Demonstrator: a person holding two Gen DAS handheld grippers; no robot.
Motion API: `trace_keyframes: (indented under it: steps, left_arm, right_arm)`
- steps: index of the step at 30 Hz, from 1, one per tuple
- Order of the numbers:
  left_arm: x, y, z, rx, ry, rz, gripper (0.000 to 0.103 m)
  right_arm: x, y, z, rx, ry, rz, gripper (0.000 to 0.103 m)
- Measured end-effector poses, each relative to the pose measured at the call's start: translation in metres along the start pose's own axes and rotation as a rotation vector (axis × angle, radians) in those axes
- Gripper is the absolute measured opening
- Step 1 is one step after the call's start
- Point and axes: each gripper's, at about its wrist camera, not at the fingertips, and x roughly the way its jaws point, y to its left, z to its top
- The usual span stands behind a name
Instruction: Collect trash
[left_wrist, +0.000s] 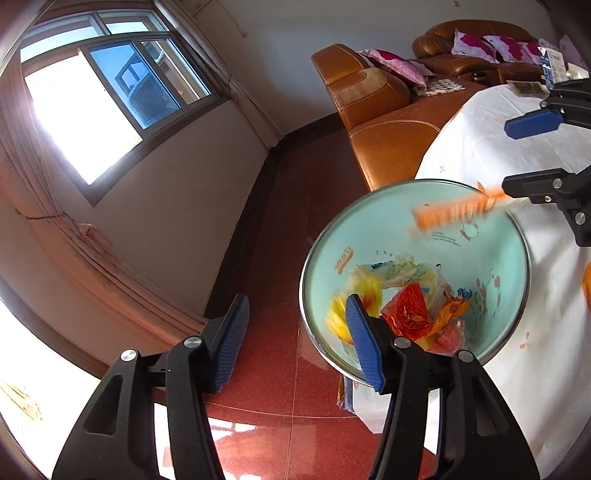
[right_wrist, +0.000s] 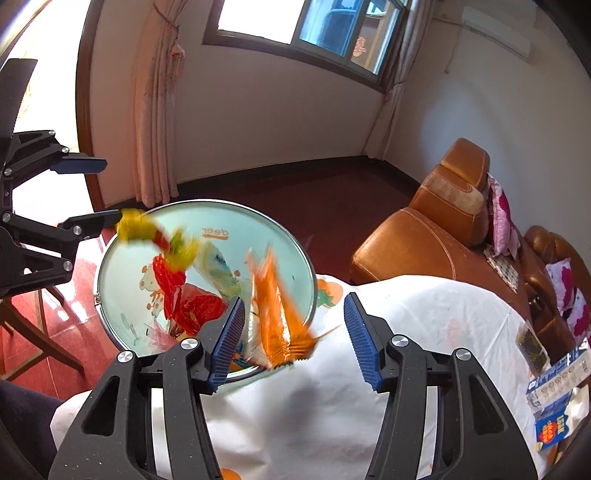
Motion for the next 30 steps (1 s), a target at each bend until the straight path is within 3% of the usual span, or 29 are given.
trace_keyframes:
  steps: [1,4,6,9,15,20,30]
  left_arm:
    - [-0.002,0.002,0.001,-0.009,-0.006,-0.002,0.061]
    - [-0.012,0.008,0.004,-0.043,-0.043,0.017,0.082]
    - [-0.021,0.014,0.007,-0.074,-0.072,0.015,0.083]
    - [-0.038,0.024,0.011,-0.157,-0.125,0.012,0.095]
    - [-0.075,0.034,0.021,-0.266,-0.23,-0.02,0.097]
    - [-0.095,0.037,0.025,-0.291,-0.285,-0.032,0.097]
    - [-0.109,0.038,0.027,-0.304,-0.316,-0.031,0.097]
  right_arm:
    - [-0.002,-0.003,-0.001,0.011,-0.004,-0.001,0.055]
    - [-0.016,-0.014,-0.005,0.071,-0.024,-0.017,0.058]
    - [-0.035,-0.021,-0.01,0.119,-0.057,-0.032,0.062]
    - [-0.064,-0.025,-0.018,0.162,-0.102,-0.083,0.064]
    - [-0.127,-0.032,-0.036,0.259,-0.21,-0.184,0.071]
    - [-0.159,-0.037,-0.041,0.28,-0.259,-0.229,0.073]
    - [-0.176,-0.033,-0.05,0.293,-0.283,-0.256,0.075]
